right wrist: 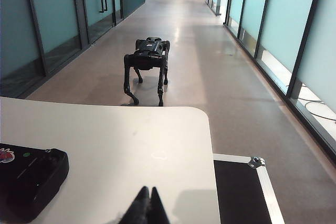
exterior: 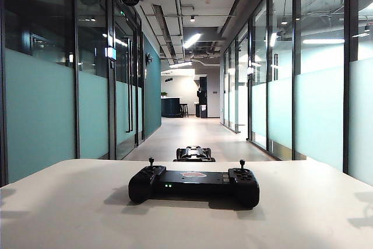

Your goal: Push the left joystick on the remote control sitting on the white table forward to make the robot dog walk in a straight line until it approaches the door.

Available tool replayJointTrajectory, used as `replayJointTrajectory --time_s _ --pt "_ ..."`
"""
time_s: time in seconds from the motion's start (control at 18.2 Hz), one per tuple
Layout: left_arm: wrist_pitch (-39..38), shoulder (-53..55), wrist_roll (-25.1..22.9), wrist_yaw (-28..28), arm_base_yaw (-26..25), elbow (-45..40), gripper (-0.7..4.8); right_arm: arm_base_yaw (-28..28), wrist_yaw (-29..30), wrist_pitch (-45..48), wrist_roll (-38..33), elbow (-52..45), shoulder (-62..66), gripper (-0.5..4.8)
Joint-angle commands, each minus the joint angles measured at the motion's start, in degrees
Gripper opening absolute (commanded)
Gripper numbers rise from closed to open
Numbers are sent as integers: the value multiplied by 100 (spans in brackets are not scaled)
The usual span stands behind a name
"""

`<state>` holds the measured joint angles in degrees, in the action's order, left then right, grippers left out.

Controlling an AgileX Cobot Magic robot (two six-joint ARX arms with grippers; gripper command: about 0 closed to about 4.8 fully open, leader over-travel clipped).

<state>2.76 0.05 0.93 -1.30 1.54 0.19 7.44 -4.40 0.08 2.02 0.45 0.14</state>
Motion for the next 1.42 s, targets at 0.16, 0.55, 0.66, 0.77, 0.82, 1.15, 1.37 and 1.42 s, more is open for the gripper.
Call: replayJointTrajectory --time_s 0.16,0.55,0.66,0.77,0.82,1.15,1.37,1.42 --pt "70 2 -7 15 4 24 -5 7 -17 151 -4 -52 -20 -6" --pt "72 2 -4 11 4 26 -5 9 -24 319 -7 -39 -20 -6" --pt "72 2 -2 11 7 33 -5 7 -63 393 -7 28 -20 -6" --pt "70 2 20 2 7 76 -5 7 -205 396 -7 205 -2 -6" --pt "72 2 57 2 7 111 -5 7 -221 400 -4 319 4 -6" --pt "101 111 127 0 7 382 -5 7 -221 387 -4 857 264 -6" --pt "516 785 125 -26 11 629 -5 11 48 872 -7 1064 968 -6" --pt "686 1088 122 -107 9 695 -5 15 133 1075 -7 1095 1196 -6"
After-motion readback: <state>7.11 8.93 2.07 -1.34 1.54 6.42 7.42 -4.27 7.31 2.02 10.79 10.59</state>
